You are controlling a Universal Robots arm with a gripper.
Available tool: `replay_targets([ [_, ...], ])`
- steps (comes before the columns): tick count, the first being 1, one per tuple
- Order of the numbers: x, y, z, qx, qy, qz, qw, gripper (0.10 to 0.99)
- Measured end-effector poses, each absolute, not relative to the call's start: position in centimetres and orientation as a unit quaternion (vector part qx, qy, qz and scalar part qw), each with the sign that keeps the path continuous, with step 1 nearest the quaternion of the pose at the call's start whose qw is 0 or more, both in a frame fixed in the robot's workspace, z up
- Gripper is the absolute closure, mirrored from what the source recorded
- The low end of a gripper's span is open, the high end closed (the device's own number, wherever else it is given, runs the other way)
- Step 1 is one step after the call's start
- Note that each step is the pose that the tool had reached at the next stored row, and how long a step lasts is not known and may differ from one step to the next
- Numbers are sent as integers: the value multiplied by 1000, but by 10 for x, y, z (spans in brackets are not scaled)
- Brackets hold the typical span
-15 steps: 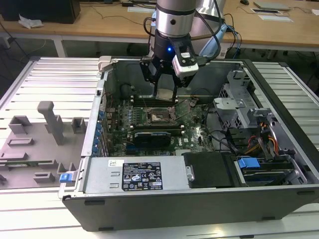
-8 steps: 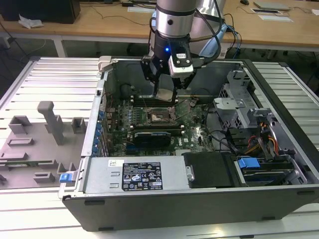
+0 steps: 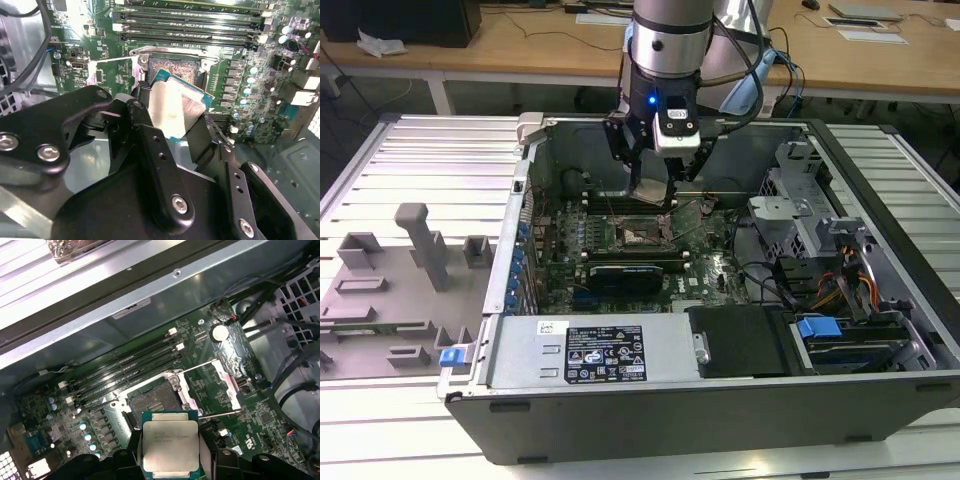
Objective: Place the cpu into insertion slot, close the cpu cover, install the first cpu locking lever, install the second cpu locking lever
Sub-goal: 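Place the cpu into insertion slot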
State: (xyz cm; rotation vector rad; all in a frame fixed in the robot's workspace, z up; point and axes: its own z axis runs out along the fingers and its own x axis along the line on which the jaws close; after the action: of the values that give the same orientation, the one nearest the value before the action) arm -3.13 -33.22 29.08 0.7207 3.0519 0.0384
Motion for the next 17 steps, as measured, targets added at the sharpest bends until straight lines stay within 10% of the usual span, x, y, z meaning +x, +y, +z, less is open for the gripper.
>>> replay_targets([
  [17, -31, -332, 283, 369, 929, 13, 14, 545],
])
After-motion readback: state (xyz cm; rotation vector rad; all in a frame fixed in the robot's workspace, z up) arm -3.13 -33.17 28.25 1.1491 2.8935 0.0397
